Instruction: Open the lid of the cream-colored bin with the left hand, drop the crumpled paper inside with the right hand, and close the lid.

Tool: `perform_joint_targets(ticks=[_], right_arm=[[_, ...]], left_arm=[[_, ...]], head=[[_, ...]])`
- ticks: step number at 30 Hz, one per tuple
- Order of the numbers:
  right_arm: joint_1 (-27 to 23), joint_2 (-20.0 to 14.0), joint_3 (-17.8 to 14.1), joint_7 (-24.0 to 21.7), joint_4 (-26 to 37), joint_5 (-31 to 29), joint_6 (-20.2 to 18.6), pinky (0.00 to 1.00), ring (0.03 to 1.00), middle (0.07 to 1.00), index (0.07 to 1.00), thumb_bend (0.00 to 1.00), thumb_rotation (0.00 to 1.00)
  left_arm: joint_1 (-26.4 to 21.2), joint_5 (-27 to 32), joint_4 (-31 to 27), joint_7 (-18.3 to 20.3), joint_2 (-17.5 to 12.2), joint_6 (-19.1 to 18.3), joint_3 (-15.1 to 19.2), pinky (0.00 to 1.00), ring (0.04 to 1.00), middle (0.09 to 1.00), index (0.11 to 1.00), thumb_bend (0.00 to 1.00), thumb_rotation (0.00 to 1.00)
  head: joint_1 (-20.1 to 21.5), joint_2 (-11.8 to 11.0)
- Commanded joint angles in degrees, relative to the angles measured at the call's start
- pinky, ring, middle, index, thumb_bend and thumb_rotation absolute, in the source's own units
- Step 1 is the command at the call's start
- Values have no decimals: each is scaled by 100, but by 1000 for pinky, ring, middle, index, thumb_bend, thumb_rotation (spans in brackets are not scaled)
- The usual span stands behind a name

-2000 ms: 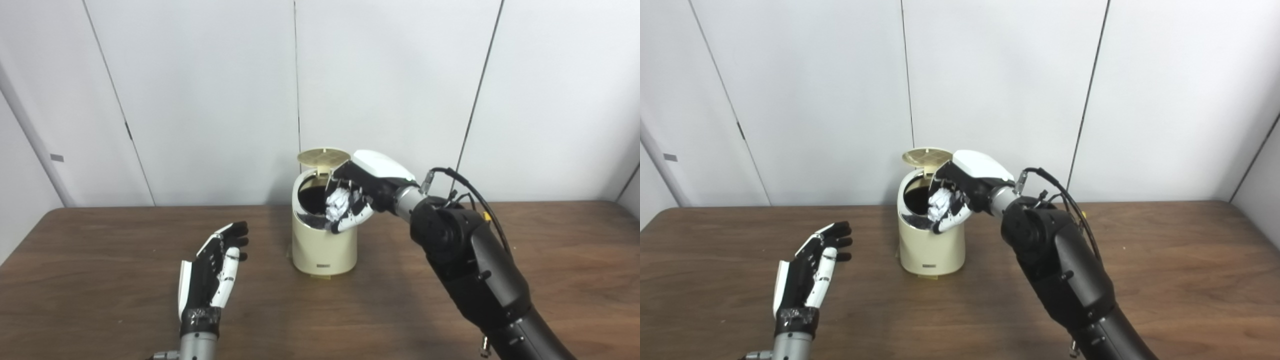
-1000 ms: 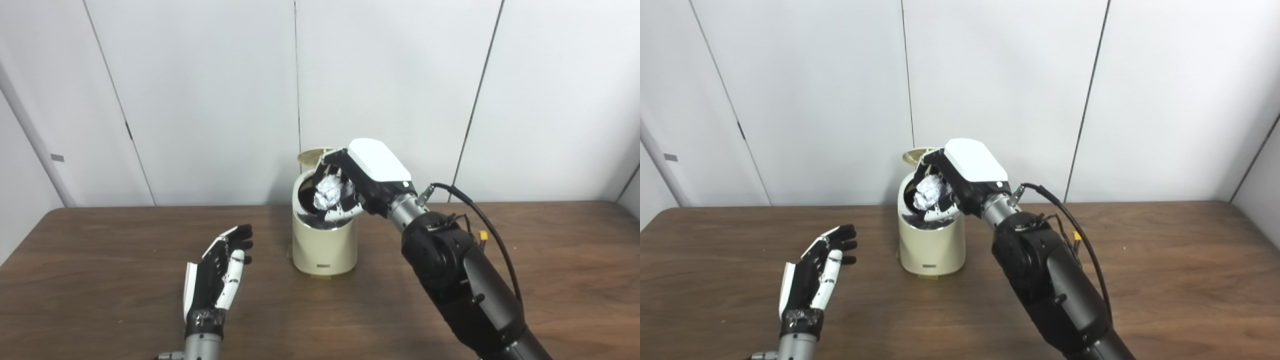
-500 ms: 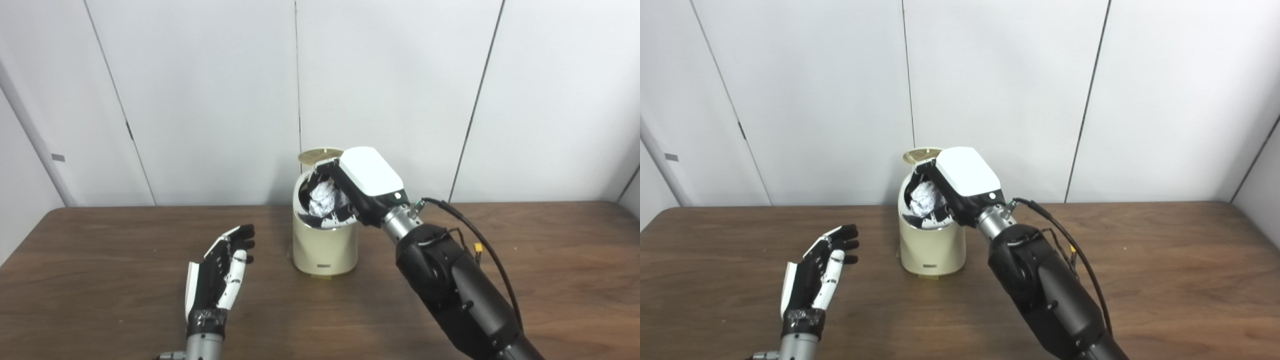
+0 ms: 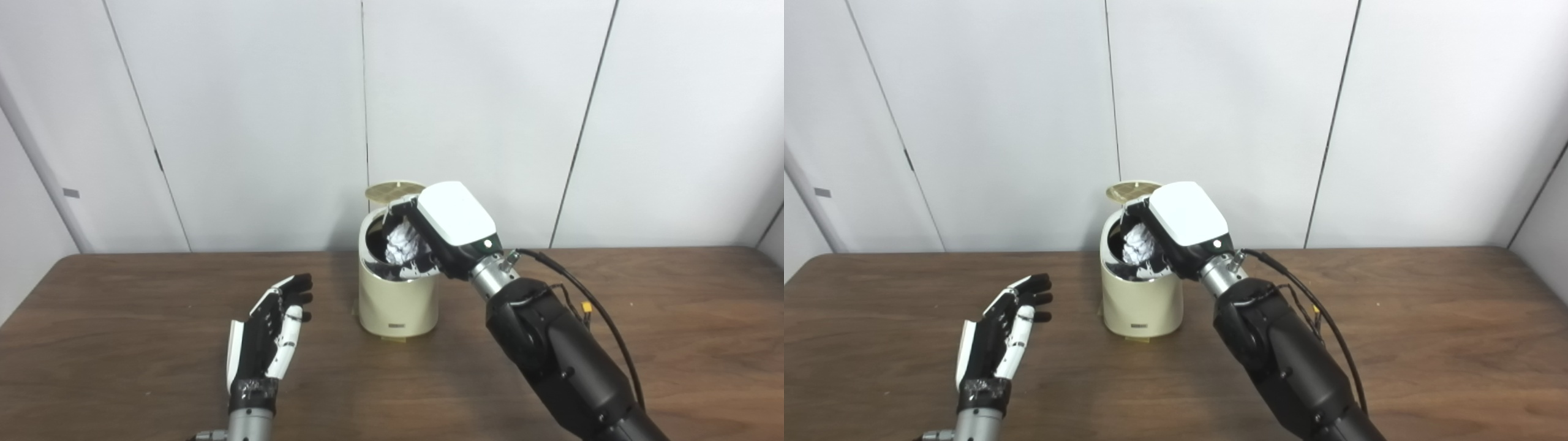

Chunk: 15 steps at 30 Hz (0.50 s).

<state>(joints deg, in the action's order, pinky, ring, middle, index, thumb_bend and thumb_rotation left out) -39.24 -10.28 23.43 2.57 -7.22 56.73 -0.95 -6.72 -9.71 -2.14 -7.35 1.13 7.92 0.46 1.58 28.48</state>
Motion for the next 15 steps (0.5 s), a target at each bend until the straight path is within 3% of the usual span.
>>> perform_joint_targets(ticks=[1,10,15], right_arm=[[-361,-21,-58,297,25,59,142,277,391,547,482,512,0],[-486,27,-50,670,-283,184,237,274,398,550,484,511,0],[-530,59,-63,815,-397,145,268,320,428,562,471,510,0]], left_arm=[[-147,-63,-96,-68,35,188,-23,649,747,767,772,270,684],[-152,-29,-115,-56,64,151,-22,661,749,770,776,269,684],[-155,-34,-115,-47,73,157,-29,655,746,769,776,271,676]], head=[[2,7],[-14,11],[-13,14]])
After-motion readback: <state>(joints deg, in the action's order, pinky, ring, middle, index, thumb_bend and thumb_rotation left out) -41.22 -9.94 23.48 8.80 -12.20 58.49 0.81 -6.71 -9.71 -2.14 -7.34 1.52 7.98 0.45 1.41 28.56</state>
